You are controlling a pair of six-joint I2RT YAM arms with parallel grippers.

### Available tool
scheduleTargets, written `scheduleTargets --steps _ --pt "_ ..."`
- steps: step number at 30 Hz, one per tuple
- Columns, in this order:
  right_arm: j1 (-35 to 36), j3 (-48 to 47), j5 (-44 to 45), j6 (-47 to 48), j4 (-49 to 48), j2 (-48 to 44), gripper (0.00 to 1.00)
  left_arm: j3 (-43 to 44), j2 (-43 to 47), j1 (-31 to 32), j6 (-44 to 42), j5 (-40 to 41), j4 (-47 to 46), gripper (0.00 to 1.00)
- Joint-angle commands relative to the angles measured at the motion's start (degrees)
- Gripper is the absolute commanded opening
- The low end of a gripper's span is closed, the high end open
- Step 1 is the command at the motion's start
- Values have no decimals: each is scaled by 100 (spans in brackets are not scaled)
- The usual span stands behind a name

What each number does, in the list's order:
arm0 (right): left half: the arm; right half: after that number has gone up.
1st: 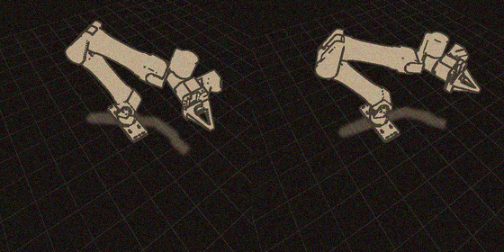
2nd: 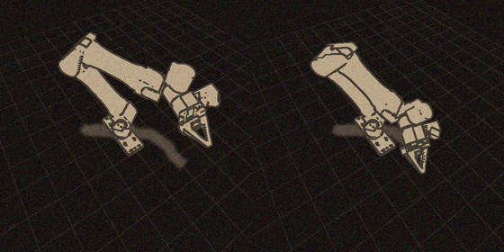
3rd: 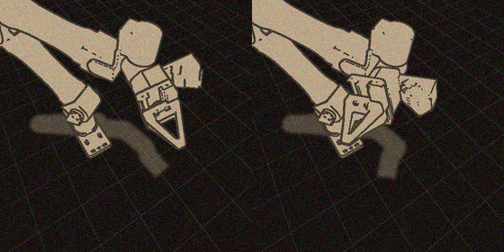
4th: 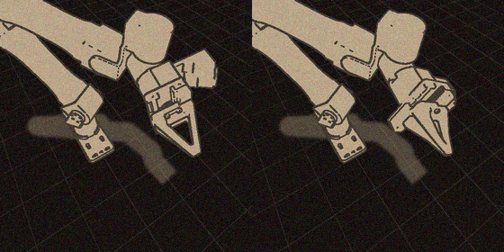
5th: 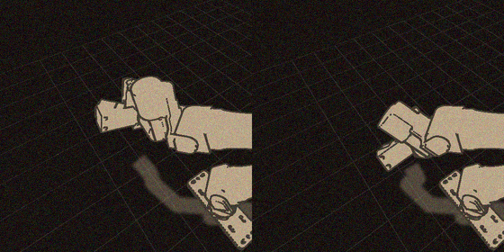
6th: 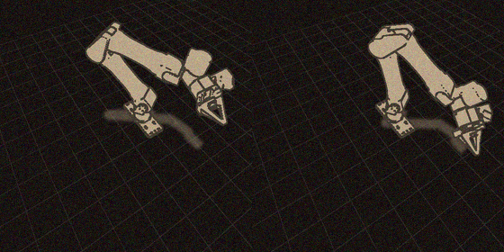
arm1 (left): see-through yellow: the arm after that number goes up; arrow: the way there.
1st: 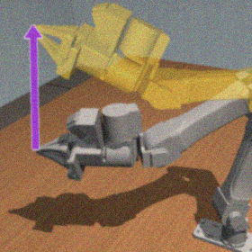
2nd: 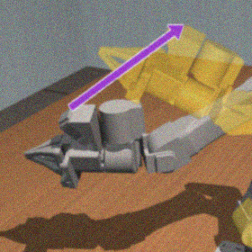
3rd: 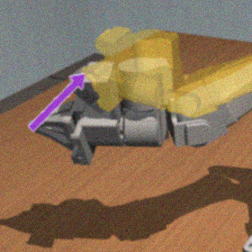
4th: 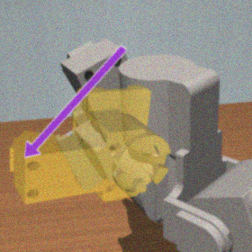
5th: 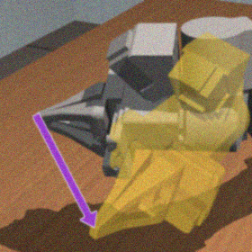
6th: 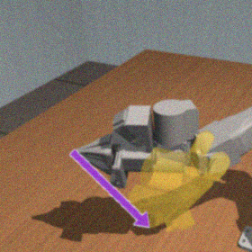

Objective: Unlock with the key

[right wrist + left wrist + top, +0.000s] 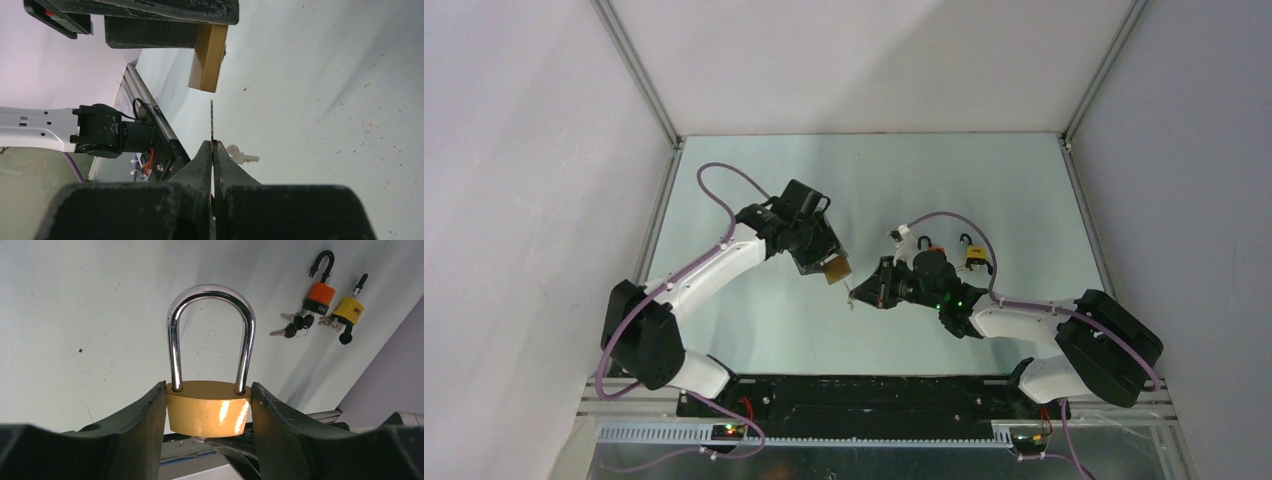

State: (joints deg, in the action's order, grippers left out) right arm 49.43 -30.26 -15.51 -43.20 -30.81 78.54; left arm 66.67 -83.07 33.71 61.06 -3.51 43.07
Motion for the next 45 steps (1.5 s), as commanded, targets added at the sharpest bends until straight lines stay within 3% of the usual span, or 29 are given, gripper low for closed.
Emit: scheduleTargets --steps 1,45 --pt "29 -42 -69 -56 -460 22 0 202 303 -27 159 -126 -141 0" --pt "-276 -301 -652 -252 -937 415 0 285 300 -15 91 61 -143 0"
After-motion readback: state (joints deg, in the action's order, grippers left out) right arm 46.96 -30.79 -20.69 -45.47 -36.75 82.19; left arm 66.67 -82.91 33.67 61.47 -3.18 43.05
